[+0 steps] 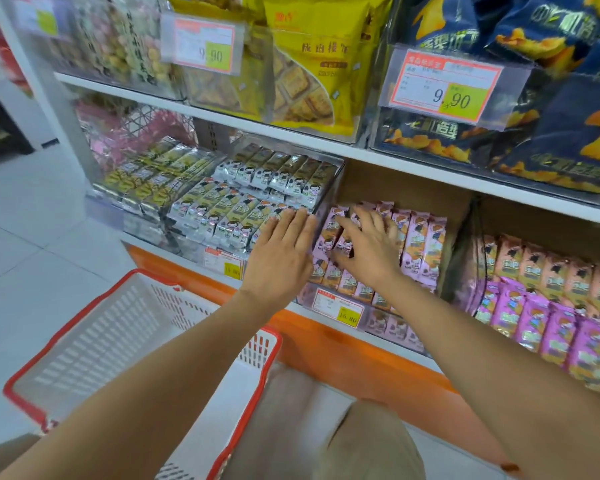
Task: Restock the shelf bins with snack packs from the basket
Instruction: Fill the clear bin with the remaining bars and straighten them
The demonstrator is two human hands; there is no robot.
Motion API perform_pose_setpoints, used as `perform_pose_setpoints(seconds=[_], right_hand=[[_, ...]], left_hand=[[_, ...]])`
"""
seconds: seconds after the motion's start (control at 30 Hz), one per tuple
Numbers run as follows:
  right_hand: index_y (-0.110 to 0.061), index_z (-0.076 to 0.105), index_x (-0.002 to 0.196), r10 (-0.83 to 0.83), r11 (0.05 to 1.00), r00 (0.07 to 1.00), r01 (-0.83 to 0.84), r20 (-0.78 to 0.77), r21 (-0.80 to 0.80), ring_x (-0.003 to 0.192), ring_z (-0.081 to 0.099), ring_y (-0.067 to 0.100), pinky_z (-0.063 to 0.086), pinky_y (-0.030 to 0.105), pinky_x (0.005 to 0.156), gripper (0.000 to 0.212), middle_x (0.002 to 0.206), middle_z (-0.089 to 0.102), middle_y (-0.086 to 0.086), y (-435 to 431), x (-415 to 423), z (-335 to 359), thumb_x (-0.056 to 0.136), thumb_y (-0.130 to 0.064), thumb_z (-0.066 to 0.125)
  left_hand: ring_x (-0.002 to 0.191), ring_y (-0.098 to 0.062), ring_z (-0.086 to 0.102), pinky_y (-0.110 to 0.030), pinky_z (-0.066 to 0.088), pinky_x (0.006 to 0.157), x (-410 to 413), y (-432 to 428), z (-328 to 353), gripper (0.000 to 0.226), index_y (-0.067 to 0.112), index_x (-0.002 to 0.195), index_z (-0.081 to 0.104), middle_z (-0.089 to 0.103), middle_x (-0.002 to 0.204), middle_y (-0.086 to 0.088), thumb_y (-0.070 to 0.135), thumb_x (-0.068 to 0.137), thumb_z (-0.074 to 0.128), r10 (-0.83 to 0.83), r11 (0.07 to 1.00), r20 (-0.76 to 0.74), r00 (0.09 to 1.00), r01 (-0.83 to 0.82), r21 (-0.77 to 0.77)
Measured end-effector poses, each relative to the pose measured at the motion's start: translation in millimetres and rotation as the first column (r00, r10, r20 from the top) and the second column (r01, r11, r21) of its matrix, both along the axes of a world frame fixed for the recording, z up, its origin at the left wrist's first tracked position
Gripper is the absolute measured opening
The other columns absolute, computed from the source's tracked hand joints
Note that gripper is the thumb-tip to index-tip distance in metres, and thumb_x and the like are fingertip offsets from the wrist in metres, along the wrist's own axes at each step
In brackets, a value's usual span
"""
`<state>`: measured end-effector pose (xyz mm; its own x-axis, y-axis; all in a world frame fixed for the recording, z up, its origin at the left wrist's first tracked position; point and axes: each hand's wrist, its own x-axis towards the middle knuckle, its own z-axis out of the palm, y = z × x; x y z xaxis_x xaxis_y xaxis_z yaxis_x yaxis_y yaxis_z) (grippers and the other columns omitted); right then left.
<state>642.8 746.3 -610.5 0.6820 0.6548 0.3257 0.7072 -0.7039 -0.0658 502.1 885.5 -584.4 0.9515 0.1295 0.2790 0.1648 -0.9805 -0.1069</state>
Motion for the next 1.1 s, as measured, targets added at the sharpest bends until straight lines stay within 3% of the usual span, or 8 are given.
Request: perform_pose_setpoints(seconds=[0.13, 0.27, 0.37, 0.5, 0.6, 0.77, 0.97, 1.1], right_hand=[[-0.024, 0.053, 0.133, 0.008, 1.000, 0.999, -0.008, 0.034, -0.010, 0.140, 0.030, 0.027, 0.012, 0.047, 0.107, 0.067, 0.147, 0.042, 0.007, 7.3, -1.0, -5.8, 0.081, -0.065, 0.060], [-0.024, 0.054, 0.128, -0.060, 0.998, 0.995, 0.059, 0.074, 0.015, 0.132, 0.036, 0.028, 0.021, 0.045, 0.102, 0.056, 0.137, 0.049, 0.006, 18.5, 1.7, -6.0, 0.080, -0.049, 0.069], [-0.024, 0.051, 0.131, -0.131, 0.991, 0.991, 0.129, 0.042, 0.046, 0.132, 0.032, 0.030, 0.022, 0.044, 0.099, 0.055, 0.139, 0.045, 0.008, 24.0, 5.4, -1.9, 0.082, -0.040, 0.071], [-0.025, 0.050, 0.136, -0.080, 0.996, 0.997, 0.080, 0.002, 0.041, 0.131, 0.033, 0.031, 0.018, 0.044, 0.102, 0.055, 0.144, 0.042, 0.007, 22.8, 2.3, -2.7, 0.085, -0.038, 0.068], [-0.027, 0.048, 0.140, -0.046, 0.999, 0.999, 0.046, -0.013, 0.022, 0.130, 0.034, 0.029, 0.018, 0.046, 0.106, 0.057, 0.149, 0.038, 0.006, 14.9, -0.2, -5.7, 0.088, -0.045, 0.064], [-0.028, 0.035, 0.148, 0.011, 1.000, 0.994, -0.011, -0.111, -0.001, 0.143, 0.021, 0.027, 0.010, 0.042, 0.115, 0.068, 0.158, 0.024, 0.005, 9.5, 4.0, 7.1, 0.089, -0.052, 0.059], [-0.017, 0.029, 0.150, 0.072, 0.997, 0.990, -0.076, -0.120, -0.025, 0.147, 0.019, 0.024, 0.007, 0.039, 0.121, 0.077, 0.161, 0.018, 0.007, -1.1, 1.2, 9.5, 0.087, -0.039, 0.067], [-0.011, 0.045, 0.135, 0.031, 0.996, 0.990, -0.019, -0.137, 0.092, 0.143, 0.027, 0.028, 0.026, 0.041, 0.117, 0.062, 0.156, 0.027, 0.010, 3.8, 5.7, 6.6, 0.082, -0.016, 0.076]], left_hand=[[0.142, -0.031, 0.036, -0.048, 0.029, 0.117, 1.7, 2.3, -2.0, 0.063, 0.005, 0.150, 0.035, 0.042, 0.151, -0.014, 0.036, 0.097, 0.019, -0.008, 1.000, -0.005, 1.000, 0.008, -0.014], [0.140, -0.032, 0.039, -0.050, 0.031, 0.115, 2.3, 3.4, -5.8, 0.062, 0.004, 0.149, 0.038, 0.045, 0.149, -0.015, 0.035, 0.097, 0.022, -0.009, 1.000, 0.011, 1.000, 0.010, -0.025], [0.141, -0.032, 0.037, -0.049, 0.030, 0.116, 3.1, 3.7, -5.8, 0.063, 0.005, 0.150, 0.035, 0.043, 0.150, -0.014, 0.035, 0.096, 0.020, -0.014, 1.000, 0.013, 1.000, 0.014, -0.016], [0.142, -0.031, 0.035, -0.049, 0.029, 0.116, 3.9, 3.2, -6.2, 0.064, 0.006, 0.151, 0.033, 0.041, 0.152, -0.014, 0.036, 0.097, 0.017, -0.004, 1.000, 0.000, 1.000, 0.004, -0.006], [0.142, -0.031, 0.036, -0.049, 0.029, 0.116, 4.2, 2.3, -5.8, 0.064, 0.005, 0.150, 0.035, 0.042, 0.152, -0.014, 0.036, 0.096, 0.018, -0.006, 1.000, 0.009, 1.000, 0.006, -0.005], [0.143, -0.031, 0.034, -0.049, 0.026, 0.117, 2.0, 1.9, -2.8, 0.066, 0.005, 0.151, 0.034, 0.040, 0.153, -0.014, 0.037, 0.095, 0.016, -0.002, 1.000, 0.003, 1.000, 0.002, 0.008], [0.144, -0.030, 0.032, -0.050, 0.023, 0.118, 1.2, 1.4, -3.1, 0.066, 0.006, 0.151, 0.033, 0.038, 0.154, -0.013, 0.038, 0.096, 0.015, 0.004, 0.999, -0.009, 1.000, -0.003, 0.040], [0.144, -0.030, 0.032, -0.050, 0.024, 0.118, -0.4, 1.5, -2.1, 0.066, 0.006, 0.151, 0.034, 0.039, 0.153, -0.013, 0.037, 0.096, 0.016, 0.005, 0.999, -0.012, 1.000, -0.004, 0.035]])
